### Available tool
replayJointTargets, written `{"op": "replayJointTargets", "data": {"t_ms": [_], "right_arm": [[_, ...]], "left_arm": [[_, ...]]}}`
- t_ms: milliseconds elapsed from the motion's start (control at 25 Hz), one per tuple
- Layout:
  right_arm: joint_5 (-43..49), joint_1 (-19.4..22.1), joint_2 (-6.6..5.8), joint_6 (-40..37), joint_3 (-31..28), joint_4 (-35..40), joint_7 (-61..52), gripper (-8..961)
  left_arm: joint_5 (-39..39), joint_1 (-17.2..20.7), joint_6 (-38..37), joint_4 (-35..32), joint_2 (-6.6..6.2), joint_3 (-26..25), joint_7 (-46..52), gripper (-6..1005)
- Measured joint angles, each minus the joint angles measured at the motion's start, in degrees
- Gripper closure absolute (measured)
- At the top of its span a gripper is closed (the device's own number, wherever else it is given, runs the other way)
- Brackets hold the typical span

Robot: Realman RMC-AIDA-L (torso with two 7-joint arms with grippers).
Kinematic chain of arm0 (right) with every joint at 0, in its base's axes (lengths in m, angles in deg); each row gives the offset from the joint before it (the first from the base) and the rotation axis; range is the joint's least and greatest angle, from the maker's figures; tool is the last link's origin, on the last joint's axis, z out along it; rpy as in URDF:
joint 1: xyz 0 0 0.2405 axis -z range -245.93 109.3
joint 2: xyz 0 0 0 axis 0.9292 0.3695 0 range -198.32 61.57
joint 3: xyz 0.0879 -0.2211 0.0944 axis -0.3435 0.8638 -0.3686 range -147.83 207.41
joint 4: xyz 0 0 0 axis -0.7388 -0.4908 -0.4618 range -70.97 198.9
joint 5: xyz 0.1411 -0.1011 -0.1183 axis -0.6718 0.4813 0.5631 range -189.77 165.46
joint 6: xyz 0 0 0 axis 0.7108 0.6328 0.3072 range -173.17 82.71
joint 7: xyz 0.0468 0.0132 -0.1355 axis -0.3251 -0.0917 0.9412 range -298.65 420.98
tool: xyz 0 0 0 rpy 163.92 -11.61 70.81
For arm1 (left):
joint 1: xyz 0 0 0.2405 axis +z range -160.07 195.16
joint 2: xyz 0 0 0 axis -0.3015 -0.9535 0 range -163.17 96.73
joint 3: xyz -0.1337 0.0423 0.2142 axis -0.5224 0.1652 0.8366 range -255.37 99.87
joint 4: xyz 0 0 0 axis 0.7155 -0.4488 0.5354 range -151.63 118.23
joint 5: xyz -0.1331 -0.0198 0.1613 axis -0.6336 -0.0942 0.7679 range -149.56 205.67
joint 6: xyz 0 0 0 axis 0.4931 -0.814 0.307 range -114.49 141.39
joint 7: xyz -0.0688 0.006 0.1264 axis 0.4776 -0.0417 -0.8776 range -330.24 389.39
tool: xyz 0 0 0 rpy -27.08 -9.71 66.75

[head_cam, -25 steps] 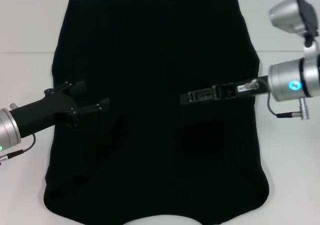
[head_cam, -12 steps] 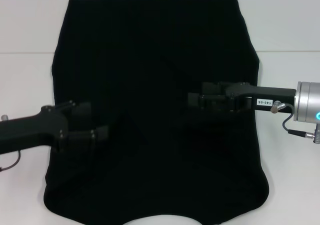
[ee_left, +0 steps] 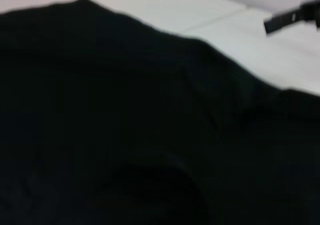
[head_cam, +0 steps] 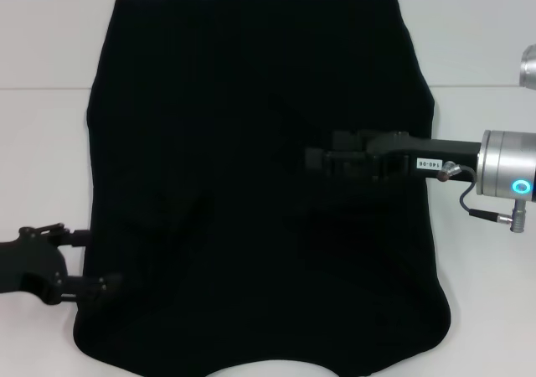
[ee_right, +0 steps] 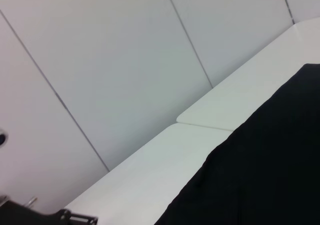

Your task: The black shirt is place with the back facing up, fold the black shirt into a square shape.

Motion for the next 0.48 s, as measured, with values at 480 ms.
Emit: {"op": "replayJointTargets", "data": {"t_ms": [480], "right_arm": [[-0.11,-2.24,0.56,3.95,0.01,-0.06,-0.45,10]], "left_arm": [[3.84,2.24,-0.45,-5.04,1.61,6.38,0.0,130]]}}
